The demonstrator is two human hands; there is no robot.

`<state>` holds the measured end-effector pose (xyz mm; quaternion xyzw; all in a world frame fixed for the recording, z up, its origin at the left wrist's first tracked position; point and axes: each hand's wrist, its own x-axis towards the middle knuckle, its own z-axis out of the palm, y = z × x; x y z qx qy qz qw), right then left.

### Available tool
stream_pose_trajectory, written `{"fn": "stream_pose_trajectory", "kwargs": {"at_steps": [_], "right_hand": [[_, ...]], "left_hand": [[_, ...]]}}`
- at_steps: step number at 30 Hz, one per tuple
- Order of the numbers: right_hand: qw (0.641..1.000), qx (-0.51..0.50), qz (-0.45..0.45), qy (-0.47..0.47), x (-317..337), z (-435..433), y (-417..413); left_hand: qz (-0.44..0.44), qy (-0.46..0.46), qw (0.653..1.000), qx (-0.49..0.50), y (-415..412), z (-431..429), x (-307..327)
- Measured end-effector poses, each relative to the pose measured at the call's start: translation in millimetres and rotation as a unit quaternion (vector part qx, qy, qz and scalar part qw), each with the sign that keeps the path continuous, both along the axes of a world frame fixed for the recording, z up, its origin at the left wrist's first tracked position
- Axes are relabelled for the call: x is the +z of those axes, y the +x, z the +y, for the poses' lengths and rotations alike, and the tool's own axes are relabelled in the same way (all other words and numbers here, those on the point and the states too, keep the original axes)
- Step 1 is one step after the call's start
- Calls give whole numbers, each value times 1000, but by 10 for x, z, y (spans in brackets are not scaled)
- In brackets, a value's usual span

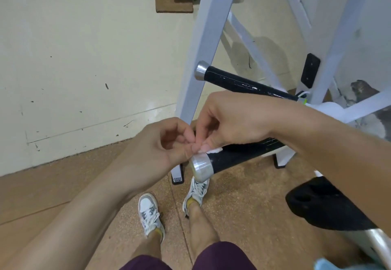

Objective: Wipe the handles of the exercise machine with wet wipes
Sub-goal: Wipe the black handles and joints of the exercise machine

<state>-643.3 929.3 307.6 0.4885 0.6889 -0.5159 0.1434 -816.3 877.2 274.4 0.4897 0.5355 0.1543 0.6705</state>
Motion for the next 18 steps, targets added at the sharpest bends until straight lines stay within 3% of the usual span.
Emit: {"fn": "stream_pose_trajectory", "kwargs": {"at_steps": [4, 7, 8, 11, 14, 18], "right_hand": [[993, 43, -103, 48, 90, 56, 187], [994, -71, -29, 80, 107, -10, 177], [995, -65, -11, 81, 92, -61, 128], [1000, 17, -1, -1, 64, -178, 87], [997, 18, -10, -80, 56, -81, 182], [994, 55, -52, -79, 33, 72, 169]], "left_hand": [[24, 24, 999, -24, -30, -46, 61], [38, 49, 998, -22, -13, -31, 76], [41, 54, 998, -17, -8, -31, 82], [38, 51, 997, -33, -17, -30, 85], [30, 37, 998, -27, -46, -27, 104], [57, 50, 997, -33, -8, 6, 63]]}}
